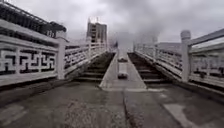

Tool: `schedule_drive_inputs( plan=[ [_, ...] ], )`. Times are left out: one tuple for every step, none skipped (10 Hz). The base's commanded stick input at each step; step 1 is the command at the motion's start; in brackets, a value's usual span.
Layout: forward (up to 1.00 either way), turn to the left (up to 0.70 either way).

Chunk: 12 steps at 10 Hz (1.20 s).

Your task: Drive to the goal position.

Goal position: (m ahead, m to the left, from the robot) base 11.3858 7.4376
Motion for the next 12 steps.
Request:
schedule_drive_inputs(
  plan=[
    [0.69, 0.01],
    [0.69, 0.01],
    [0.69, 0.00],
    [0.69, -0.14],
    [0.69, -0.12],
    [0.69, -0.04],
    [0.69, 0.01],
    [0.69, 0.01],
    [0.69, 0.01],
    [0.69, 0.01],
    [0.69, 0.01],
    [0.69, 0.01]
  ],
)
